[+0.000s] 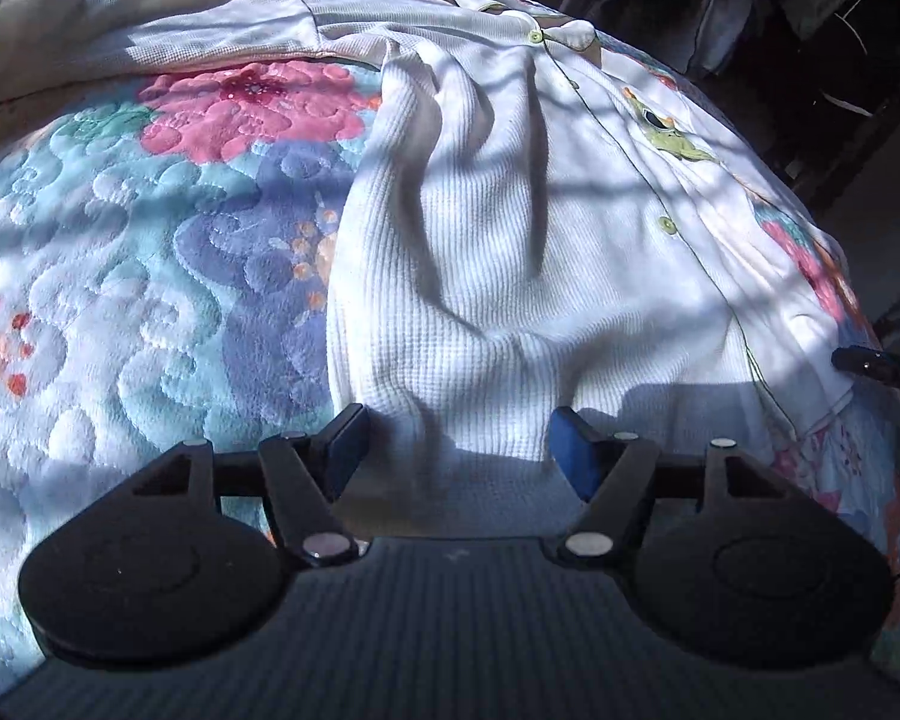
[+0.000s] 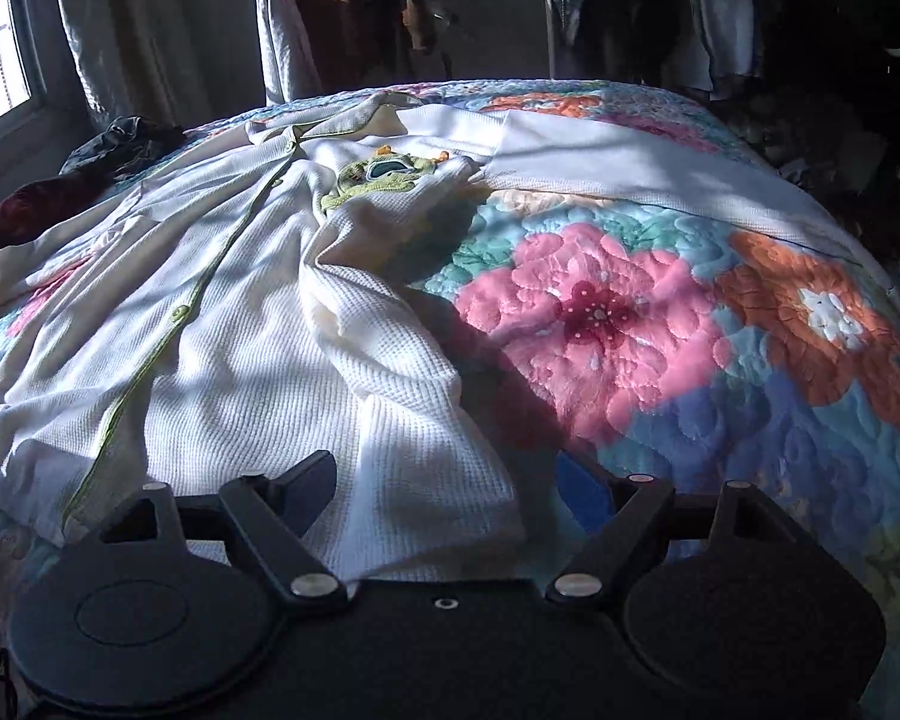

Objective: Fold clothes

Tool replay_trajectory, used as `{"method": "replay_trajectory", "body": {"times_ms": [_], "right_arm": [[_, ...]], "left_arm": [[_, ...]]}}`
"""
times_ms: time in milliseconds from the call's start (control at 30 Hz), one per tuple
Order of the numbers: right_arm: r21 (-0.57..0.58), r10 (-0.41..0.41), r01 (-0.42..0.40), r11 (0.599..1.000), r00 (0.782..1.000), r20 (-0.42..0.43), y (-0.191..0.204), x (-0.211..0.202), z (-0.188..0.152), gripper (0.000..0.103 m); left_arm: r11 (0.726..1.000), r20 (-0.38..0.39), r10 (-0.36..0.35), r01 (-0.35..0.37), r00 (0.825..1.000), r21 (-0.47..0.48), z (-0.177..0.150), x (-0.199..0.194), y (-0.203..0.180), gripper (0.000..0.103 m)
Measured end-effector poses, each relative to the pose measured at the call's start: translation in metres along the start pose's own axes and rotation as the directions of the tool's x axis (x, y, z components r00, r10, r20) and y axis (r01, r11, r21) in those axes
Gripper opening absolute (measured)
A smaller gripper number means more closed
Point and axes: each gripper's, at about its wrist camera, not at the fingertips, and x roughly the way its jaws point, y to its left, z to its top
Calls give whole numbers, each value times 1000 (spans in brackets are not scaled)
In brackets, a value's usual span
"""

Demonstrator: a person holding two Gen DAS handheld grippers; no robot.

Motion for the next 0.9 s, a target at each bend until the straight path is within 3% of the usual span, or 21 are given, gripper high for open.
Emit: {"method": "replay_trajectory", "body": {"times_ms": [100, 200, 267, 333, 367, 433, 467, 533, 567, 600, 633, 733, 900], "right_arm": [[37, -38, 40, 999, 999, -38, -4, 21, -10, 86], [18, -73, 73, 997, 997, -16, 9, 25, -16, 90], [-11, -65, 65, 998, 998, -7, 19, 22, -19, 79], [-58, -57, 57, 997, 998, -1, 26, 18, -20, 51], [-81, -54, 54, 995, 999, 3, 29, 16, -19, 44], [-96, -60, 61, 994, 998, 14, 35, 12, -17, 19], [-101, -66, 68, 993, 998, 22, 38, 10, -15, 16], [-128, -89, 94, 987, 995, 44, 46, 2, -14, 13], [-141, -99, 106, 984, 994, 55, 50, -3, -13, 13], [-144, -103, 111, 983, 993, 62, 52, -8, -13, 13], [-143, -105, 114, 983, 992, 68, 54, -14, -12, 13], [-106, -87, 94, 990, 994, 66, 52, -24, -7, 13], [15, 3, -3, 1000, 998, 56, 42, -40, -6, 13]], "left_arm": [[997, -17, 44, -43, 999, 64, 0, 2, -9, 74], [988, -22, 98, -94, 995, 119, -3, 4, -21, 74], [982, -19, 128, -124, 992, 142, -4, 6, -26, 75], [983, -11, 136, -133, 991, 126, -5, 7, -27, 79], [984, -7, 133, -132, 991, 117, -5, 7, -27, 84], [984, -3, 143, -142, 990, 111, -6, 9, -29, 86], [981, -3, 154, -153, 988, 117, -6, 9, -31, 84], [967, -9, 213, -210, 977, 147, -6, 9, -36, 70], [960, -8, 240, -236, 971, 151, -5, 7, -37, 52], [955, -7, 262, -258, 965, 149, -4, 4, -37, 28], [960, -12, 254, -250, 967, 123, -1, 1, -34, 13], [980, -9, 196, -196, 981, -15, 2, -9, -17, 6], [983, -2, 181, -181, 984, -17, -2, -19, -21, 5]]}}
